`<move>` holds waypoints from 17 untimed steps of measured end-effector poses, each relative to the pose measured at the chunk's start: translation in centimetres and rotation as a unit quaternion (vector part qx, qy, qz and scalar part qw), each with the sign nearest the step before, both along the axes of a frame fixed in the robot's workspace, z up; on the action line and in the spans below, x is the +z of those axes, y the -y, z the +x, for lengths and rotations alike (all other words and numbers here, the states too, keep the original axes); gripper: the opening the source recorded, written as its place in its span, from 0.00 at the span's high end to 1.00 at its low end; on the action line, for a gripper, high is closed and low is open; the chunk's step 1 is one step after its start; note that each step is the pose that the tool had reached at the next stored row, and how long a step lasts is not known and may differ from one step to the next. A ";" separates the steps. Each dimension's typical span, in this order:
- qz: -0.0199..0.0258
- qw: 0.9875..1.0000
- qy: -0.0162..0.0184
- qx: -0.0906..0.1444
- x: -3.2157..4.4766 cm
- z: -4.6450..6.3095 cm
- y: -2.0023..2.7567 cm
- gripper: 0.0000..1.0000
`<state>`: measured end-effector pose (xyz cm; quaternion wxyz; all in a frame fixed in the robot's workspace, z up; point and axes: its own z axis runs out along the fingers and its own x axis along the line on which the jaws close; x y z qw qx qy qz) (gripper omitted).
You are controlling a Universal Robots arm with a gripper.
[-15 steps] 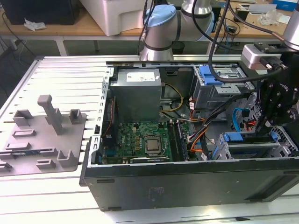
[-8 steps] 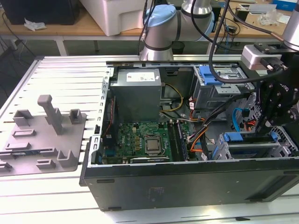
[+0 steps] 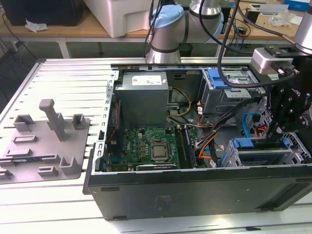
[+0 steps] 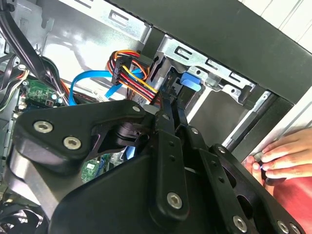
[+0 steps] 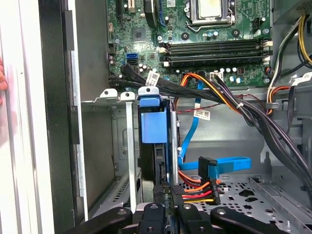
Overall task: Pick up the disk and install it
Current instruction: 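Insert the first disk wire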
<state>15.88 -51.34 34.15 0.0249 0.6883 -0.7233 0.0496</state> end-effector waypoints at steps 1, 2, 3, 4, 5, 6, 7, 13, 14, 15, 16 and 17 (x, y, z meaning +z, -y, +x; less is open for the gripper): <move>0.000 1.000 0.000 0.000 -0.01 0.0 0.00 0.83; 0.000 1.000 0.000 0.000 -0.03 0.0 0.00 0.83; 0.000 1.000 0.000 0.000 -0.06 0.0 0.00 0.83; 0.000 1.000 0.000 0.000 -0.07 0.0 0.00 0.83; 0.000 1.000 0.000 0.000 -0.10 0.0 0.00 0.83; 0.000 1.000 0.000 0.000 -0.10 0.0 0.00 0.83; 0.000 1.000 0.000 0.000 -0.13 0.0 0.00 0.83; 0.000 1.000 0.000 0.000 -0.24 0.0 0.00 0.83; 0.000 1.000 0.000 0.000 -0.25 0.0 0.00 0.83; 0.000 1.000 0.000 0.000 -0.26 0.0 0.00 0.83; 0.000 1.000 0.000 0.000 -0.27 0.0 0.00 0.83; 0.000 1.000 0.000 0.000 -0.29 0.0 0.00 0.83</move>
